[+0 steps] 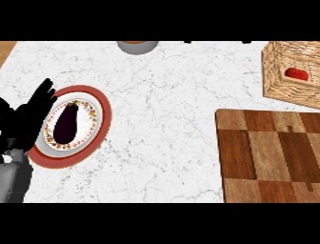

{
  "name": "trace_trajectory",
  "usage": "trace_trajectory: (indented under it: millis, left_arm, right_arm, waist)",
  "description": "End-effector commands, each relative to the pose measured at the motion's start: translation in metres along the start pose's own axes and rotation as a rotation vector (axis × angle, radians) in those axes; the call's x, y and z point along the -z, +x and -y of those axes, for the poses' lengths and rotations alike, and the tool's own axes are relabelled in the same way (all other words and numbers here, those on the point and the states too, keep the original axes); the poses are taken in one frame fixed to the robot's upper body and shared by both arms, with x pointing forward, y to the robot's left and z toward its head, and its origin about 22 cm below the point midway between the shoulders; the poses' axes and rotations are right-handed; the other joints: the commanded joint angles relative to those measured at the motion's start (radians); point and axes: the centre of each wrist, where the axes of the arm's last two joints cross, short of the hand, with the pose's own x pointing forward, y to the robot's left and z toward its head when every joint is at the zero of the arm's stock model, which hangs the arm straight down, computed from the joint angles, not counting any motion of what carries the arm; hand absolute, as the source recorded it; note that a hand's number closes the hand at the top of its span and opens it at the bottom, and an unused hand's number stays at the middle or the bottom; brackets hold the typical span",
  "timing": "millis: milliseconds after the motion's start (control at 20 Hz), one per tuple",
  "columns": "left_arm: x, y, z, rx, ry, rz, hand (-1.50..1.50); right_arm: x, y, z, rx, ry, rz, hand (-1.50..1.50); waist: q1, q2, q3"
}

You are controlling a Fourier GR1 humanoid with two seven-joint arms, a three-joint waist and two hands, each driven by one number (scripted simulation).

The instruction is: Pick the tomato from the cutting board and place it in the basket

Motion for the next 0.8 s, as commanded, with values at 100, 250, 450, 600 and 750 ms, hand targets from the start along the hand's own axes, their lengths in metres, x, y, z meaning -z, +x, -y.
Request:
trace_trajectory:
  millis: [100, 250, 450, 600, 750]
  left_arm:
    - [0.001, -0.002, -0.013, 0.009, 0.008, -0.002, 0.0]
    - [-0.007, -0.024, -0.002, 0.0, -0.007, -0.01, 0.0]
    - [0.002, -0.006, -0.019, 0.001, 0.027, 0.014, 0.0]
    - [-0.004, -0.001, -0.011, -0.015, -0.004, 0.007, 0.0]
    - [-0.001, 0.003, -0.003, 0.001, -0.004, 0.01, 0.0]
  right_arm:
    - [0.017, -0.003, 0.066, 0.203, -0.127, -0.097, -1.5]
    - [0.002, -0.046, 0.121, 0.185, -0.102, -0.098, -1.5]
    - [-0.004, -0.055, 0.187, 0.167, -0.022, -0.121, -1.5]
    - [-0.011, -0.064, 0.218, 0.159, 0.064, -0.127, -1.5]
    - [-0.025, -0.073, 0.253, 0.118, 0.092, -0.148, -1.5]
  waist:
    - [-0.003, 0.002, 0.0]
    - [-0.013, 0.0, 0.0]
    - [-0.018, 0.0, 0.001]
    - [0.002, 0.005, 0.003]
    - [0.001, 0.006, 0.004]
